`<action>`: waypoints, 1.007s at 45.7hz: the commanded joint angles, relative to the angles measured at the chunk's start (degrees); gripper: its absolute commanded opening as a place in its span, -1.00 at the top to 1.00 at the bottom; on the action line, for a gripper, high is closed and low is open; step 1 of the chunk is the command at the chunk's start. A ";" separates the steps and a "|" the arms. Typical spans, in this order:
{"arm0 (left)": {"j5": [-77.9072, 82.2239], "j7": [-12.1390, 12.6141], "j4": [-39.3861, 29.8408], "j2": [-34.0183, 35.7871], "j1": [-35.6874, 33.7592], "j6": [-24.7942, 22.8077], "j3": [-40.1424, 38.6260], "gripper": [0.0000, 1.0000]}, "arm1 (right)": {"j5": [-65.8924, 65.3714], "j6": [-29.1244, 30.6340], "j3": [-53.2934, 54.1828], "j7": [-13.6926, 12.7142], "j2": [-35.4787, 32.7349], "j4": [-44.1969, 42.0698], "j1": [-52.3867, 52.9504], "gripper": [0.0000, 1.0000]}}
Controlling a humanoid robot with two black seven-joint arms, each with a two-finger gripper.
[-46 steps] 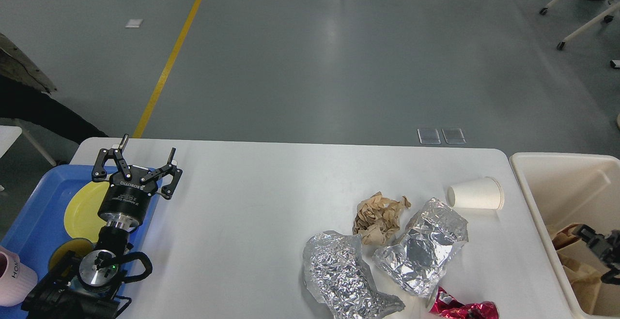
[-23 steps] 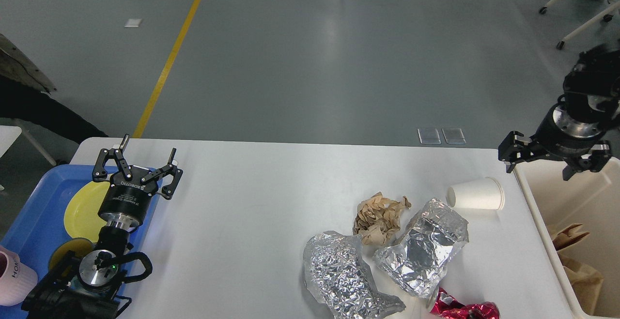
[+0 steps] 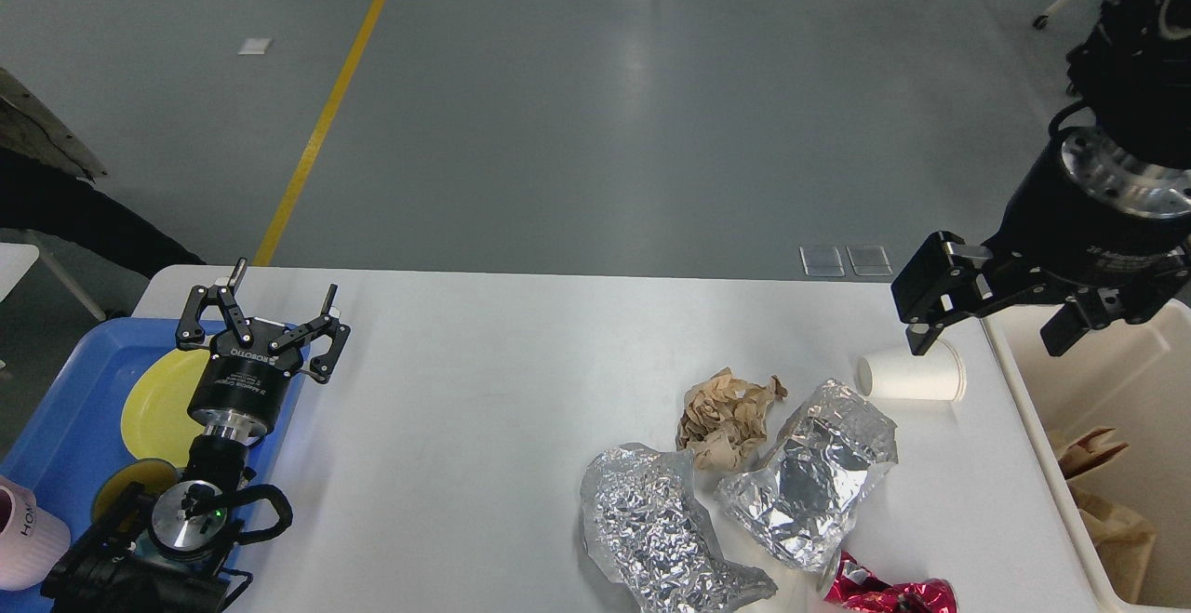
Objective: Tidy desktop
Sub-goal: 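Raise the right gripper and move it over the crumpled paper ball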
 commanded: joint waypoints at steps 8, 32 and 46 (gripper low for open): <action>0.01 0.02 0.01 0.00 -0.01 0.00 0.09 -0.93 | 0.62 -2.99 0.38 0.08 0.36 0.57 0.42 -1.00; 0.01 0.02 0.01 0.00 -0.01 0.00 0.01 -0.94 | 0.35 -14.24 15.41 0.08 17.67 -24.46 -28.92 -1.00; 0.01 0.10 0.01 0.00 -0.01 0.00 0.01 -0.93 | -1.40 -15.73 16.38 -0.09 27.43 -43.80 -54.33 -1.00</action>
